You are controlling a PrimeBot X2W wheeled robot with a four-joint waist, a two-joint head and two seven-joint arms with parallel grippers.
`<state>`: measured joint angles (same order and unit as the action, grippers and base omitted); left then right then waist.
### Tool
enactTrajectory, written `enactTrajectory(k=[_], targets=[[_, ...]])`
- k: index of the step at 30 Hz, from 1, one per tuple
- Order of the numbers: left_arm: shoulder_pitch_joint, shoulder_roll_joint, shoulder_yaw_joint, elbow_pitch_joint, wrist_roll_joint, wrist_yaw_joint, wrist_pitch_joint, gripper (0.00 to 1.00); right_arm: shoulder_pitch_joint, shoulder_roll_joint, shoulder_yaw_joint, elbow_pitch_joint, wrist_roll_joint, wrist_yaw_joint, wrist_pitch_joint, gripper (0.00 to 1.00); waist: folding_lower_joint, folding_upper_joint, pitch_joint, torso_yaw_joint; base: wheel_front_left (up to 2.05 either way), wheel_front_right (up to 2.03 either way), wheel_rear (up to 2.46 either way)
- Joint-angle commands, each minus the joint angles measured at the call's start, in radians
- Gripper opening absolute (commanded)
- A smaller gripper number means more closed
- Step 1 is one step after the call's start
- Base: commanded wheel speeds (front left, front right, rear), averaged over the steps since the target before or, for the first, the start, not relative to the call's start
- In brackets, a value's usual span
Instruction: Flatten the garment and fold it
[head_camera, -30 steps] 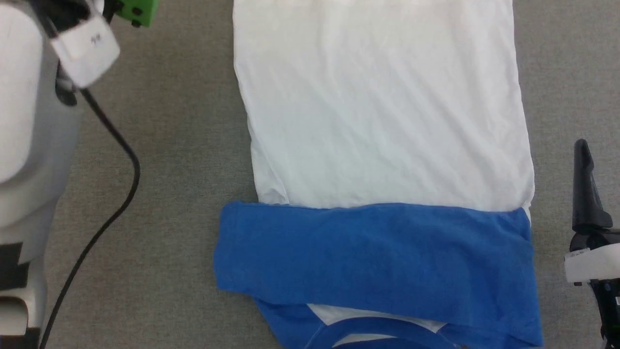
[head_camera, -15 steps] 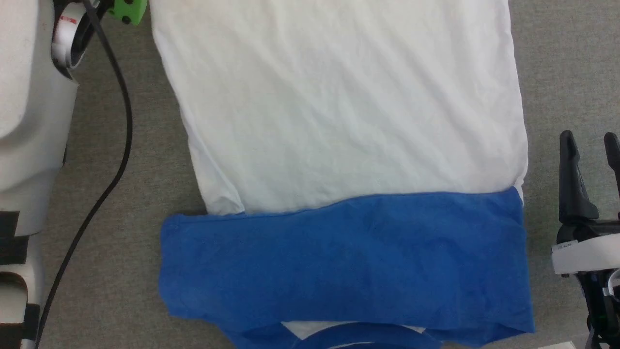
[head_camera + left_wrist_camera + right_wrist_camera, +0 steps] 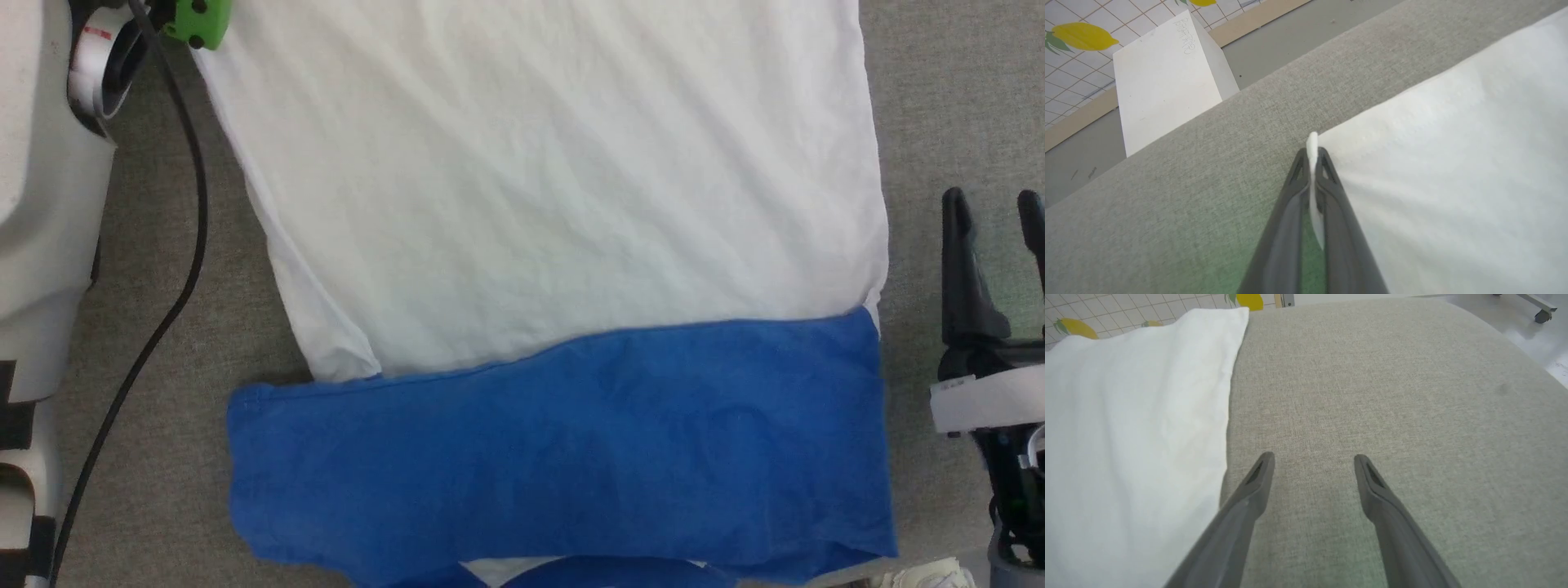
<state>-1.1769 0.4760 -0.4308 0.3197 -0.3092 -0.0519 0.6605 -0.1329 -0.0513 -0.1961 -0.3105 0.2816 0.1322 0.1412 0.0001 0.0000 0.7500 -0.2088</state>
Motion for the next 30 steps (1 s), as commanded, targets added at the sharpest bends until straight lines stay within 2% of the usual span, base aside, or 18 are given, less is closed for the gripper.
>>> enactTrajectory(k=[1, 4, 7, 11, 14, 19, 24, 30], targets=[[0.040, 0.008, -0.002, 0.019, -0.014, 0.003, -0.002, 0.00, -0.040, -0.013, -0.004, -0.017, -0.002, -0.002, 0.008, 1.00, -0.0001, 0.0000, -0.018, 0.014, 0.00, 0.00, 0.00], [0.056, 0.002, -0.004, 0.015, -0.019, 0.005, -0.037, 0.00, -0.128, -0.074, -0.020, -0.044, 0.021, -0.002, 0.048, 1.00, -0.0001, 0.0000, -0.043, 0.028, 0.00, 0.00, 0.00], [0.071, -0.013, -0.007, 0.020, -0.025, 0.010, -0.066, 0.00, -0.248, -0.172, -0.036, -0.072, 0.046, -0.002, 0.111, 1.00, -0.0001, 0.0000, -0.066, 0.043, 0.00, 0.00, 0.00], [0.078, -0.038, -0.020, 0.030, -0.030, 0.010, -0.096, 0.00, -0.453, -0.257, -0.067, -0.052, 0.083, -0.002, 0.254, 1.00, -0.0001, 0.0000, -0.081, 0.077, 0.00, 0.00, 0.00], [0.069, -0.063, -0.032, 0.036, -0.031, 0.009, -0.114, 0.00, -0.599, -0.298, -0.035, 0.020, 0.102, -0.002, 0.383, 1.00, -0.0001, 0.0000, -0.077, 0.106, 0.00, 0.00, 0.00], [0.042, -0.094, -0.053, 0.043, -0.025, 0.007, -0.129, 0.00, -0.783, -0.304, 0.013, 0.204, 0.079, -0.002, 0.546, 1.00, -0.0001, 0.0000, -0.049, 0.152, 0.00, 0.00, 0.00], [0.006, -0.144, -0.088, 0.051, -0.014, 0.005, -0.140, 0.00, -0.919, -0.249, -0.011, 0.415, 0.003, -0.002, 0.669, 1.00, -0.0001, 0.0000, -0.008, 0.212, 0.00, 0.00, 0.00], [-0.021, -0.194, -0.117, 0.075, -0.013, 0.000, -0.161, 0.00, -0.971, -0.215, -0.012, 0.547, -0.090, -0.002, 0.709, 1.00, -0.0001, 0.0000, 0.025, 0.259, 0.00, 0.00, 0.00]])
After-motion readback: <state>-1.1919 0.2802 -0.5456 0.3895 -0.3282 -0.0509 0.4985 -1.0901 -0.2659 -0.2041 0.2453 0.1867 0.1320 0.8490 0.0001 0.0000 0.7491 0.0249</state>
